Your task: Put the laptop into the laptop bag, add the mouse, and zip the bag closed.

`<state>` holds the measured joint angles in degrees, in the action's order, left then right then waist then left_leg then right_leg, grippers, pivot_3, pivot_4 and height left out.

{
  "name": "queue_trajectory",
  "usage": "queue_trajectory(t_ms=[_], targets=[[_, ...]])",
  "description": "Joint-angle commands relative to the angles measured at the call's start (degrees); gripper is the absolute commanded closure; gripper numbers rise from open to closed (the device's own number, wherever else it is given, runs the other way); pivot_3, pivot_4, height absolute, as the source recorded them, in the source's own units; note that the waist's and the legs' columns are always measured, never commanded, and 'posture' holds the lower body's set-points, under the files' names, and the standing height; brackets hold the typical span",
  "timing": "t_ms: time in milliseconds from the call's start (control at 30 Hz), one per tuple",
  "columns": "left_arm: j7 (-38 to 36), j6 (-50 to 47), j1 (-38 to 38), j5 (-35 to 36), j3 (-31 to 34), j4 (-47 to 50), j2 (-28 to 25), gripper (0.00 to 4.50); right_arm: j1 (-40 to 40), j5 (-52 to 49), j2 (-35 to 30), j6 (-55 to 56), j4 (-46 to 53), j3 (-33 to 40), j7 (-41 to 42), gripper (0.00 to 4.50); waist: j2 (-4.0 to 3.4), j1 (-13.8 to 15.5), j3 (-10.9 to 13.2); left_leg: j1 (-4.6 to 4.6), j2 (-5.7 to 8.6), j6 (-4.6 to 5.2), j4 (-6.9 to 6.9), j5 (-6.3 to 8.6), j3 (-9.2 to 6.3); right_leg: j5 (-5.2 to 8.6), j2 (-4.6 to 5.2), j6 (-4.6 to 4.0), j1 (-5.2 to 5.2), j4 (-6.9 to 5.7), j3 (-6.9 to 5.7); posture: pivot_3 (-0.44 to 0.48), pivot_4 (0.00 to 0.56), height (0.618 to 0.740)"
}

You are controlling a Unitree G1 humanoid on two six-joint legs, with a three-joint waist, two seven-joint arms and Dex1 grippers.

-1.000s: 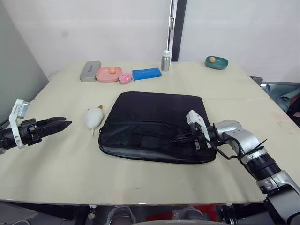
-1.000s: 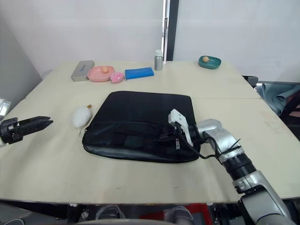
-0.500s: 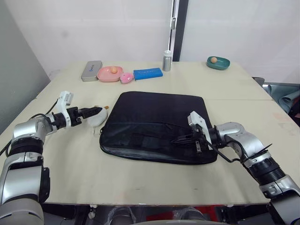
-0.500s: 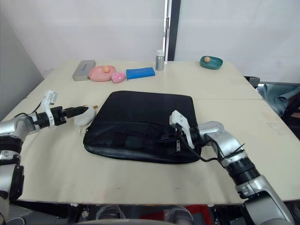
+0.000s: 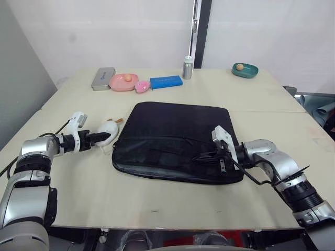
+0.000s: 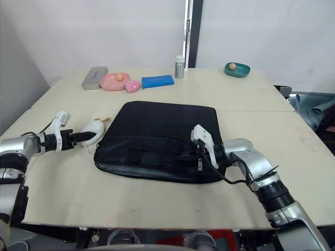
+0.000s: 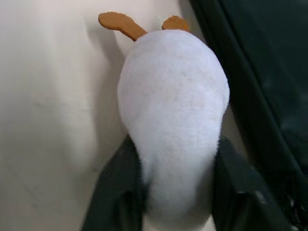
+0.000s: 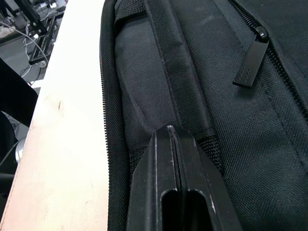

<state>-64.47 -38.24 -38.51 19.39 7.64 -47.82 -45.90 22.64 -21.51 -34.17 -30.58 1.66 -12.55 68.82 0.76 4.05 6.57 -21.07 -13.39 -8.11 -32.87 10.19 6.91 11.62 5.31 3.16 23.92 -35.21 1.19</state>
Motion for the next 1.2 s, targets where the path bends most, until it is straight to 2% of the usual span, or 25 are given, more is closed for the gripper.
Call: queue_trajectory(t_ms=[33, 133, 333, 400, 533, 767, 967, 1200], targets=[[-3.74, -0.46, 4.01, 0.05, -0.6, 8.36, -3.33, 4.27, -1.26, 0.67, -0.66, -1.01, -1.36, -0.26, -0.57, 4.5, -0.01, -0.05, 0.01, 0.0, 0.0, 0.0, 0.02, 0.01, 0.0, 0.0, 0.0, 0.0, 0.0, 0.02, 0.0, 0.0, 0.15, 0.74], [-6.81, -2.88, 8.62, 3.02, 1.49, 16.11, -5.82, 4.27, -1.25, 0.81, -0.6, -0.66, -1.89, -0.25, -0.68, 4.5, -0.02, -0.18, 0.04, -0.01, 0.0, -0.02, 0.08, 0.02, 0.01, 0.0, 0.0, 0.0, 0.01, 0.08, -0.01, 0.0, 0.15, 0.74], [-10.98, -6.7, 16.39, 6.2, 3.58, 23.78, -10.99, 4.27, -0.64, 2.02, -0.96, 0.29, -3.65, -1.03, -0.51, 4.5, -0.05, -0.27, 0.06, 0.02, -0.01, -0.01, 0.09, 0.03, 0.01, 0.01, 0.0, 0.01, 0.03, 0.05, 0.0, 0.0, 0.15, 0.74], [-12.38, -3.72, 19.4, 5.35, 3.66, 24.87, -12.73, 4.27, -0.25, 2.14, -1.04, 0.51, -3.93, -1.33, -0.25, 4.5, -0.07, -0.36, 0.08, 0.02, -0.01, -0.01, 0.11, 0.03, 0.02, 0.01, 0.0, 0.01, 0.03, 0.07, 0.0, 0.0, 0.15, 0.74], [-13.53, -5.28, 20.74, 7.29, 5.99, 23.3, -14.06, 4.27, 0.4, 3.07, -1.09, 1.39, -5.16, -2.48, 0.29, 4.5, -0.07, -0.48, 0.07, 0.02, -0.03, -0.01, 0.16, 0.03, 0.03, 0.01, -0.02, 0.01, 0.06, 0.1, 0.0, 0.0, 0.15, 0.74], [-21.92, -6.77, 28.49, 11.29, 7.65, 27.27, -18.55, 4.27, 1.31, 3.02, -0.98, 1.7, -6.17, -3.37, 0.91, 4.5, -0.06, -1.28, 0.07, 0.03, -0.03, -0.01, 0.37, 0.03, 0.1, 0.02, -0.03, 0.01, 0.09, 0.23, 0.01, 0.0, 0.15, 0.74], [-20.57, -7.14, 28.52, 12.22, 7.47, 28.73, -18.15, 4.27, 1.24, 3.04, -0.95, 1.63, -6.16, -3.25, 0.99, 4.5, -0.06, -1.22, 0.07, 0.06, -0.07, 0.0, 0.44, 0.03, 0.1, 0.02, -0.06, 0.0, 0.1, 0.24, -0.01, 0.0, 0.15, 0.74], [-16.72, -9.64, 34.18, 15.01, 8.06, 38.45, -15.05, 4.27, 0.65, 2.49, -0.71, 0.69, -4.87, -3.12, 0.52, 4.5, -0.06, -1.3, 0.07, 0.06, -0.06, 0.0, 0.45, 0.03, 0.14, 0.03, -0.05, -0.01, 0.1, 0.26, 0.0, 0.0, 0.15, 0.74]])
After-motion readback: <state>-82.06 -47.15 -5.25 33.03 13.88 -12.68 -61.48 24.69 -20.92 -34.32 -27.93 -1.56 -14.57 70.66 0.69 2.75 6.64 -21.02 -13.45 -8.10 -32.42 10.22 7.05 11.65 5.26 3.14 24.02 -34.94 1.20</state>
